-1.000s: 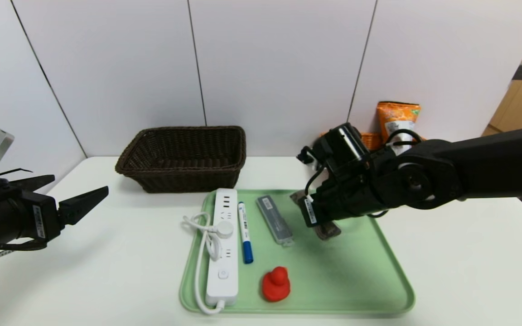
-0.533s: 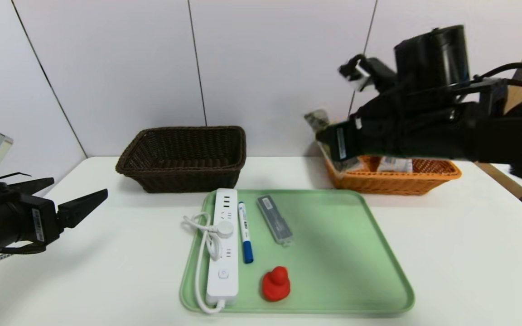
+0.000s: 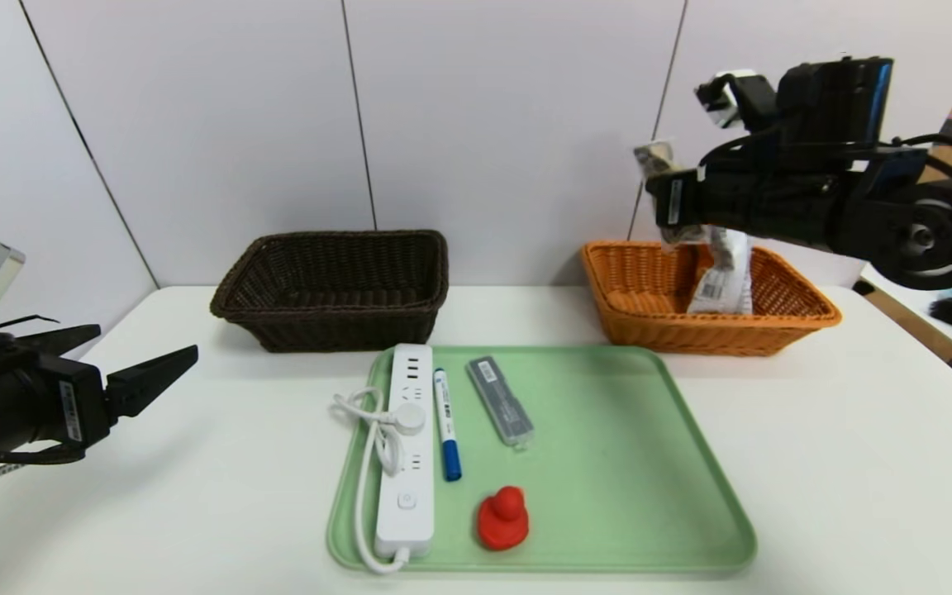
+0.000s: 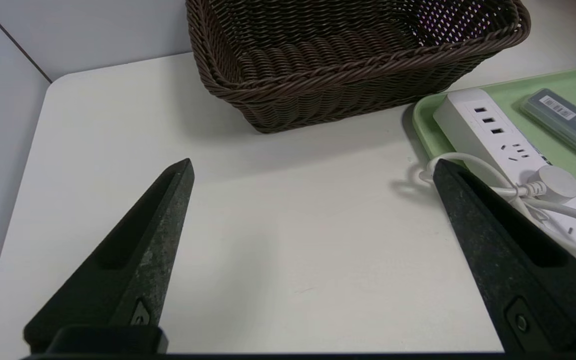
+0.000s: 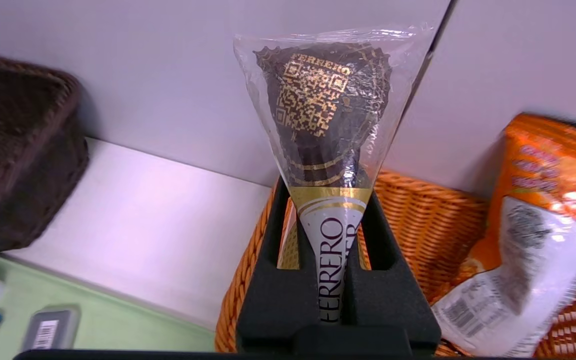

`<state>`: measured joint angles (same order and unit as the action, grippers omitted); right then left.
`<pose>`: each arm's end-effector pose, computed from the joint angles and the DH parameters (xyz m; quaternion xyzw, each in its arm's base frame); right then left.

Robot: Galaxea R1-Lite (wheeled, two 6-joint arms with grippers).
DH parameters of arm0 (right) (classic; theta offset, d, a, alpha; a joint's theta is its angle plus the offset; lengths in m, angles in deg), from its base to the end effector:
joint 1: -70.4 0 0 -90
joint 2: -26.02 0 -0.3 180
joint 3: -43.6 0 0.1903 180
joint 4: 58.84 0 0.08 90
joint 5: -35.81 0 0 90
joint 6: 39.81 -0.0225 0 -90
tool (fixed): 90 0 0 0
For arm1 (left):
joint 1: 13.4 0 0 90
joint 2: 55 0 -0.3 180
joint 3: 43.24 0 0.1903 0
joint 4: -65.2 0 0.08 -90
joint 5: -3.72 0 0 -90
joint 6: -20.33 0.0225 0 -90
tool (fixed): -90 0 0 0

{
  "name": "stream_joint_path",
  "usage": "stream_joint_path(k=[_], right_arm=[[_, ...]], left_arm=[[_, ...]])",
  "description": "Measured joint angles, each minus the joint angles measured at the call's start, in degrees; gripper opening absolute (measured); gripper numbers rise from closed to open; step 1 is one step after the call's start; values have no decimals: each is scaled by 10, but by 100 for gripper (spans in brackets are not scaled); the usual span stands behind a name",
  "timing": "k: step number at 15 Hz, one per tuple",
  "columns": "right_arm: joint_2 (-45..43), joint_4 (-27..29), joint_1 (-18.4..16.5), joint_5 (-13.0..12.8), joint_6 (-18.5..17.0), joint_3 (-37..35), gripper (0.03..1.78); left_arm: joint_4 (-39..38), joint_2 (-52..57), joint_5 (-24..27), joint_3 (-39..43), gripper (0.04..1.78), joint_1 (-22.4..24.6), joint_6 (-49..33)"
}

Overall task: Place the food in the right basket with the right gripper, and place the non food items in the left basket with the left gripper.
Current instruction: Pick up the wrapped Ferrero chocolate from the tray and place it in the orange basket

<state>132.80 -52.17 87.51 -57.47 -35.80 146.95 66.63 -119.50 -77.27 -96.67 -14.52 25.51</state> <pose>0.3611 0.1098 0.2579 -0.0502 0.0824 0.1229 0.9877 0.1573 -0.0066 0.2121 0.0373 0.1045 -0.0926 0.9895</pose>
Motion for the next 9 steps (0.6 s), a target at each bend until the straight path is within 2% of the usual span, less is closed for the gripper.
stream_joint_path(k=[3, 9], right_arm=[[66, -25, -15, -2, 0, 4, 17], [169, -38, -45, -2, -3, 26, 17]], left_arm=[[0, 0, 0, 2, 169, 0, -1], [0, 0, -1, 7, 169, 0, -3]])
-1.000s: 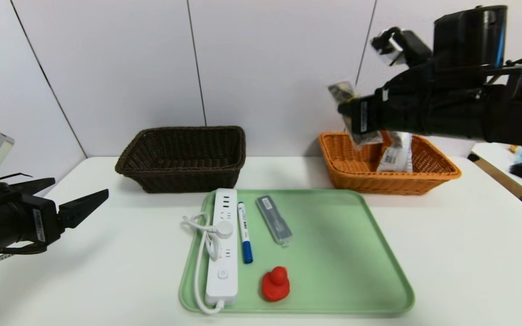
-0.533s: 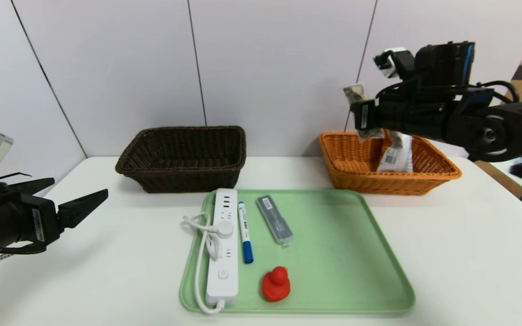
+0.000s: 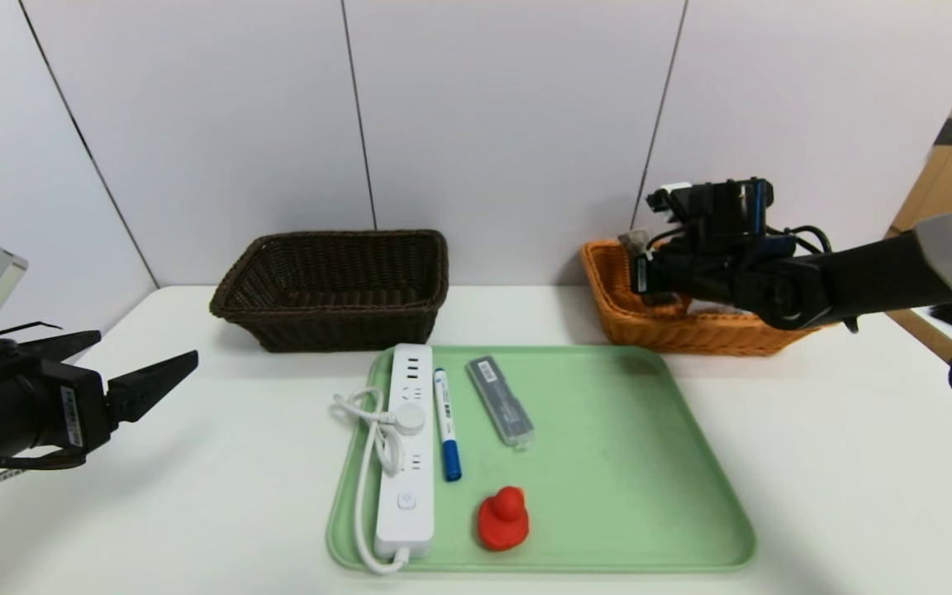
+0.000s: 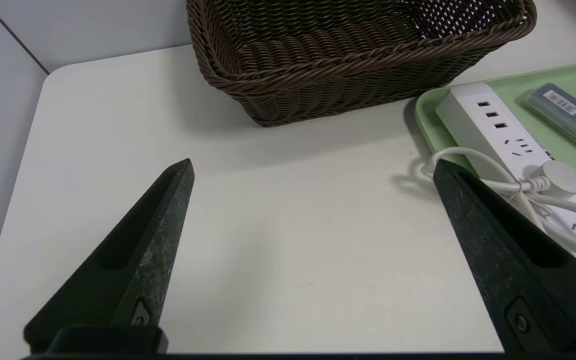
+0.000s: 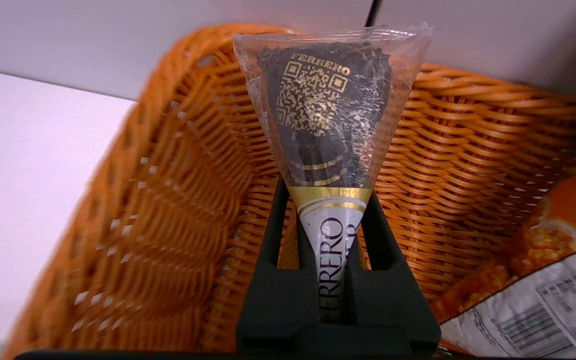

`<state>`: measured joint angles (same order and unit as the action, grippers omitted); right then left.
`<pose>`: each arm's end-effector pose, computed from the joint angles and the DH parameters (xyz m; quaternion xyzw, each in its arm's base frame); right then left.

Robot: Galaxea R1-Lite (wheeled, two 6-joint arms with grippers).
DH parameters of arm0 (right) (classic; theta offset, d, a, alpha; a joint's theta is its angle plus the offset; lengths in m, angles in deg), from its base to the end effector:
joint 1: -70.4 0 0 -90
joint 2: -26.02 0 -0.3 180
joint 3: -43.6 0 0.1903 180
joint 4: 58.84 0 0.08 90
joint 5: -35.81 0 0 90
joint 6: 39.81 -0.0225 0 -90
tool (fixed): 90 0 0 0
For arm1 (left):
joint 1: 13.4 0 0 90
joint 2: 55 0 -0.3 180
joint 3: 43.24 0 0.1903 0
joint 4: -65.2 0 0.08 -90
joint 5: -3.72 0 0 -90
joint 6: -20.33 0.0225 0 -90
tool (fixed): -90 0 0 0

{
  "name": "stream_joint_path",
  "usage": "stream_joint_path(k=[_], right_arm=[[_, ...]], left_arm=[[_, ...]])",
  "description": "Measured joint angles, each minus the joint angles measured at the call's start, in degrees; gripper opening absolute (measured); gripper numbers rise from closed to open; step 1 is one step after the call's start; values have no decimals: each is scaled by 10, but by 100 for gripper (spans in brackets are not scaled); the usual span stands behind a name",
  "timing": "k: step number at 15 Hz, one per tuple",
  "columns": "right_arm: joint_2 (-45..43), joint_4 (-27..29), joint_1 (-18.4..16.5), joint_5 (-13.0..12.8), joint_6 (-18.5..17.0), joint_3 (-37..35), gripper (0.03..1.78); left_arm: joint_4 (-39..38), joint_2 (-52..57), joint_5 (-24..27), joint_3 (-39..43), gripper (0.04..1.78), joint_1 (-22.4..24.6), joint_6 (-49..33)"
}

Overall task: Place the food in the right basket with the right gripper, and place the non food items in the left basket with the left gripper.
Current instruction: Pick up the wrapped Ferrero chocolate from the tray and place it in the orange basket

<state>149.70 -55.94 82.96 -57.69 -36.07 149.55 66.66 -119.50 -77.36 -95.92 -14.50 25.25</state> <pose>0.4332 0.0951 0.1556 -0.0570 0.1747 0.0834 0.9794 0.1565 -0.0065 0.2083 0.0346 0.1115 -0.0916 0.9889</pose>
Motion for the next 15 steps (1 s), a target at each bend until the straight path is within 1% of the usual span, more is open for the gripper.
stream_joint_path(k=[1, 2, 3, 4, 6, 9, 12, 15], right_arm=[[12, -10, -2, -1, 1, 2, 17], [21, -21, -4, -9, 3, 4, 17], [27, -23, -5, -16, 4, 4, 17], [31, -24, -6, -17, 5, 5, 17], [37, -25, -6, -19, 3, 8, 51], [39, -48, -6, -21, 4, 12, 90], [28, -40, -6, -21, 7, 10, 116], [-18, 17, -2, -20, 6, -6, 134]], left_arm=[[0, 0, 0, 0, 169, 0, 0], [0, 0, 0, 1, 169, 0, 0], [0, 0, 0, 1, 169, 0, -1], [0, 0, 0, 1, 169, 0, 0], [0, 0, 0, 1, 169, 0, 0], [0, 1, 0, 3, 169, 0, 0], [0, 1, 0, 5, 169, 0, -1], [-1, 3, 0, 6, 169, 0, -1]])
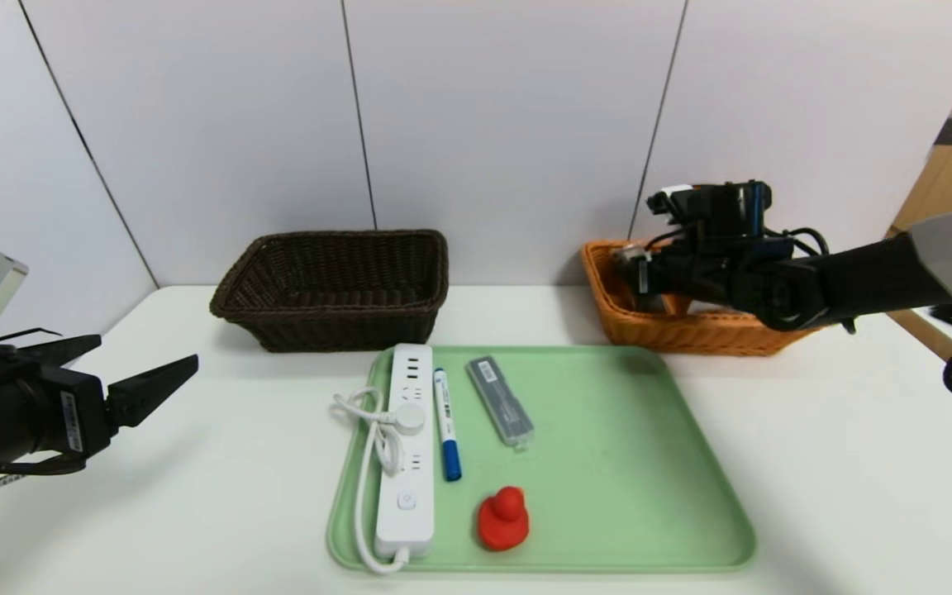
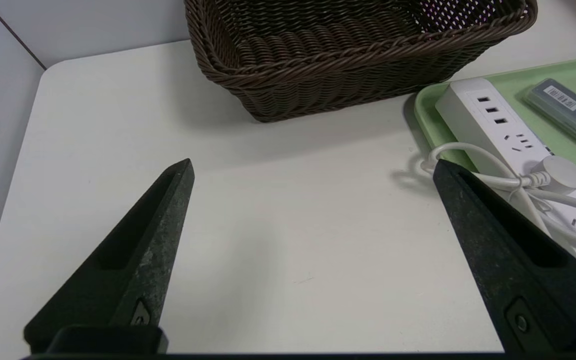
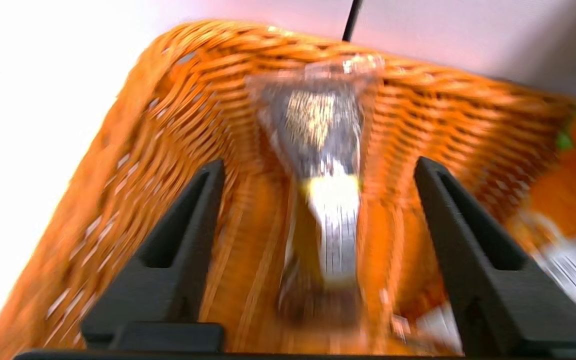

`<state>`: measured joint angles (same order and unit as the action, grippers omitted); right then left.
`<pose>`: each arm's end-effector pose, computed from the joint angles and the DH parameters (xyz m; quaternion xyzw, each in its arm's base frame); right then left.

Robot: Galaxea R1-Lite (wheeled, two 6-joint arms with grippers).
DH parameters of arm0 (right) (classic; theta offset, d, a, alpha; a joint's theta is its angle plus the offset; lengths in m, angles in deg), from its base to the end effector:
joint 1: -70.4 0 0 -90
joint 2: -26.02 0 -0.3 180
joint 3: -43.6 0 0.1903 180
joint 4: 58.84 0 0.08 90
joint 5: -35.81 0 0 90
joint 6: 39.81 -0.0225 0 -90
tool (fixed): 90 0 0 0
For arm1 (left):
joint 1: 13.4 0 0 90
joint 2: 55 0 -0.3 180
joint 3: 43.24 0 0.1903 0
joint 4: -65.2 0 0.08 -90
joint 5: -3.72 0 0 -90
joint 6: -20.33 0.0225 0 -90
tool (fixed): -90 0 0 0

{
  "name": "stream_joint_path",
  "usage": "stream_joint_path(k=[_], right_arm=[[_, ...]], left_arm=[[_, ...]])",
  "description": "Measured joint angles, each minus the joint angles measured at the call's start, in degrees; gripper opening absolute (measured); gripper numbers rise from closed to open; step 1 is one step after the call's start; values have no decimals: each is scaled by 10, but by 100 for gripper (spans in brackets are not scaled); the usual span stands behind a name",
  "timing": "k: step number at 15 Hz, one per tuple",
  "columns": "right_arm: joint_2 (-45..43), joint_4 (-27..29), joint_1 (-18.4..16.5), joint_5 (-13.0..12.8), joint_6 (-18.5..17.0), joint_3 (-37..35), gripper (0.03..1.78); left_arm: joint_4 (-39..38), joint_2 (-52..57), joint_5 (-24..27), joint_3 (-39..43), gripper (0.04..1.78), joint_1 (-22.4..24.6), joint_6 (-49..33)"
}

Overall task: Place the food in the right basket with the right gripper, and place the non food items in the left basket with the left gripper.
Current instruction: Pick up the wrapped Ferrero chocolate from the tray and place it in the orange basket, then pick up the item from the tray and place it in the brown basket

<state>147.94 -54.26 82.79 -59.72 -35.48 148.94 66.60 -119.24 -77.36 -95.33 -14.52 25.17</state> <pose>0.4268 0.0915 0.1634 -0.0656 0.1790 0.0656 0.9795 0.1549 -0.0065 0.2062 0.0338 0.1139 -0.0918 0.9887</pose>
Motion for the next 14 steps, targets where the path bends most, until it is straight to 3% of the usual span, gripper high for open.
stream_joint_path(k=[5, 8, 14], right_arm=[[-132, 91, 30, 1, 0, -32, 151], [-205, 159, 98, 2, -8, -50, 157], [-227, 165, 208, 4, -60, -69, 165]], left_arm=[[0, 2, 0, 7, 169, 0, 0], [0, 5, 0, 13, 169, 0, 0], [0, 10, 0, 20, 169, 0, -1]])
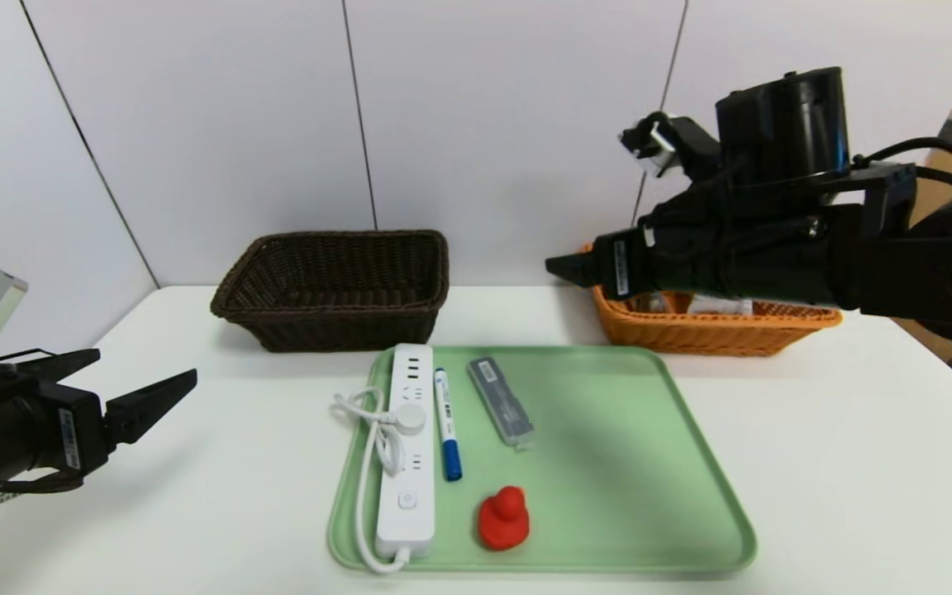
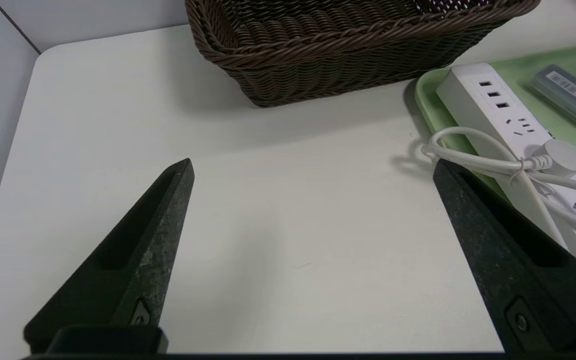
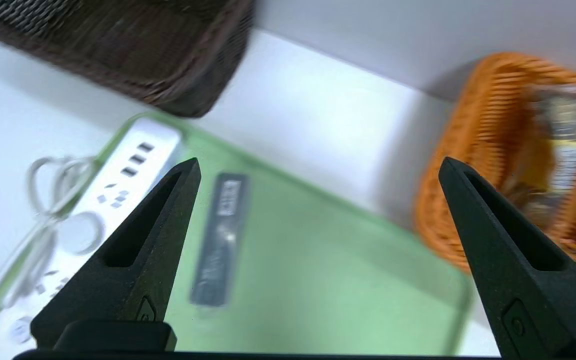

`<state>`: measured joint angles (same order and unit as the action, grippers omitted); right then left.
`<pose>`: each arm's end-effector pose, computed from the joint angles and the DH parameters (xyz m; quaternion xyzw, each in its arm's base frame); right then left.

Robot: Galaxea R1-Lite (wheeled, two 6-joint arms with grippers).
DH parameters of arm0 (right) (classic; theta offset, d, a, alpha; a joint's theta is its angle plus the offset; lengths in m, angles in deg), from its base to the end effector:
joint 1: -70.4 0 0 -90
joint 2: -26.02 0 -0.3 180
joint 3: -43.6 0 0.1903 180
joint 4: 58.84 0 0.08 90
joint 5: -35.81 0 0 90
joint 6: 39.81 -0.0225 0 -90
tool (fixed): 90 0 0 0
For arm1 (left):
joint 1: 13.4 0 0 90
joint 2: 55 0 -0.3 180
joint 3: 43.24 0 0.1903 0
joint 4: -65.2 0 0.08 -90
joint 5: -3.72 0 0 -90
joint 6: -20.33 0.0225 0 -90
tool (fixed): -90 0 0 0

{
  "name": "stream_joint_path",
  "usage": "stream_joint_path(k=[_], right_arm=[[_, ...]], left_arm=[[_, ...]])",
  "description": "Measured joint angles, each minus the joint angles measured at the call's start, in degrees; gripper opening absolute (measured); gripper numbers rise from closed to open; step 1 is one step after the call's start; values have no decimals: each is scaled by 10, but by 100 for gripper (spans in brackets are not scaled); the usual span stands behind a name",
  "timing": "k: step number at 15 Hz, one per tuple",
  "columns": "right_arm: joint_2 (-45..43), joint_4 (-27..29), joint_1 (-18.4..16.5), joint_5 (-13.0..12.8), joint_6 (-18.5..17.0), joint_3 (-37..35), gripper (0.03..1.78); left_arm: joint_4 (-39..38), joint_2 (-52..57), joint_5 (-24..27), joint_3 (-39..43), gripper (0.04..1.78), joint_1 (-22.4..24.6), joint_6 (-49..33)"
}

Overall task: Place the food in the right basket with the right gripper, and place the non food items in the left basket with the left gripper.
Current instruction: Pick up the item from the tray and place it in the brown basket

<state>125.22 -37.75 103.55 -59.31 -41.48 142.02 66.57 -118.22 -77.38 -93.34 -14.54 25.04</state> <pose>0.2801 0.1806 0.2554 -0.0483 0.1827 0.2351 0.9534 0.1490 -0.0064 0.1990 0.0321 0.1222 -0.0919 0.9877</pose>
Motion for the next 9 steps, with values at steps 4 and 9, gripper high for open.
stream_joint_path(k=[4, 9], right_arm=[[43, 2, 51, -1, -4, -8, 167], [110, -1, 66, -2, -5, -10, 169]], left_arm=[[0, 0, 0, 2, 169, 0, 1], [0, 0, 0, 3, 169, 1, 0]])
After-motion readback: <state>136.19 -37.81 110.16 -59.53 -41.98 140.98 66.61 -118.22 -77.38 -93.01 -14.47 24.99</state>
